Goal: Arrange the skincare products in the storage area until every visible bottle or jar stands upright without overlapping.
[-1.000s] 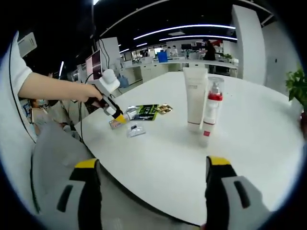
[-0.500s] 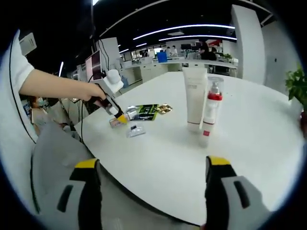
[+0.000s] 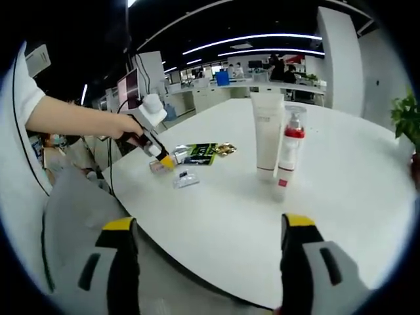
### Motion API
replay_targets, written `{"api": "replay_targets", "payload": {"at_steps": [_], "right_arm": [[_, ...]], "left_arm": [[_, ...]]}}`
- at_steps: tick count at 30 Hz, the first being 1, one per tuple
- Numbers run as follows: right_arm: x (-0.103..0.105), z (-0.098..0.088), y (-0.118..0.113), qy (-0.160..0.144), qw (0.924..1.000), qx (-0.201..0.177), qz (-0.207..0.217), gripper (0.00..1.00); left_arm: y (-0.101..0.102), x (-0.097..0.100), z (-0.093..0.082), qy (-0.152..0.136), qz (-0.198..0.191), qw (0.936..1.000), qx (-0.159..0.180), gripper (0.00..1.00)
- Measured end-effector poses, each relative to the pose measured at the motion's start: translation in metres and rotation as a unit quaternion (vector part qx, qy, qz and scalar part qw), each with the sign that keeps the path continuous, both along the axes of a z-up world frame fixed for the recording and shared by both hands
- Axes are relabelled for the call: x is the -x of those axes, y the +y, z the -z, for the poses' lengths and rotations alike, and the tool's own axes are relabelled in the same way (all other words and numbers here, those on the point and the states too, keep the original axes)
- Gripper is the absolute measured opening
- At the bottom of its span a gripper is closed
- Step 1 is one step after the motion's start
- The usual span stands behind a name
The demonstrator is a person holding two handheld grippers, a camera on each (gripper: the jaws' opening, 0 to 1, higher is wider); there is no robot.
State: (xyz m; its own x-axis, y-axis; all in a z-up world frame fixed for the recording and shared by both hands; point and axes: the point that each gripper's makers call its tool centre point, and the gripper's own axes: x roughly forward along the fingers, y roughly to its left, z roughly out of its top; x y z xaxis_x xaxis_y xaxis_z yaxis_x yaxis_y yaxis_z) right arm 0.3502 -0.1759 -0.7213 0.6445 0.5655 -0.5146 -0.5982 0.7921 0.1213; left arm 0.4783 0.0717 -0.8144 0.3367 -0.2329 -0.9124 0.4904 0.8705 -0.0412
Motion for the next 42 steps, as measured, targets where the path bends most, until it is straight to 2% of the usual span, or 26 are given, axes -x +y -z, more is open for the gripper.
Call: {"api": "replay_targets", "payload": {"at_steps": [15,19,30,42], "right_arm": [[0.001,0.0,0.001,-0.001,1.0,0.002,-0.006,0.9],[0.001,0.0,0.002,-0.001,1.0,0.003,-0.007,0.9],[0.002,0.001,0.002,0.001,1.0,0.003,-0.009,0.9],[0.002,0.0,0.003,0.003,1.0,-0.004,-0.006,0.9]], "left_arm": [[-0.014,0.016,-0.015,-0.034,0.0,0.9988,0.034,0.17],[-0.021,0.02,-0.019,-0.037,-0.006,0.9977,0.056,0.17],[-0.058,0.039,-0.048,-0.074,0.006,0.99,0.12,0.17],[-0.089,0.059,-0.077,-0.103,0.02,0.9805,0.166,0.17]]}}
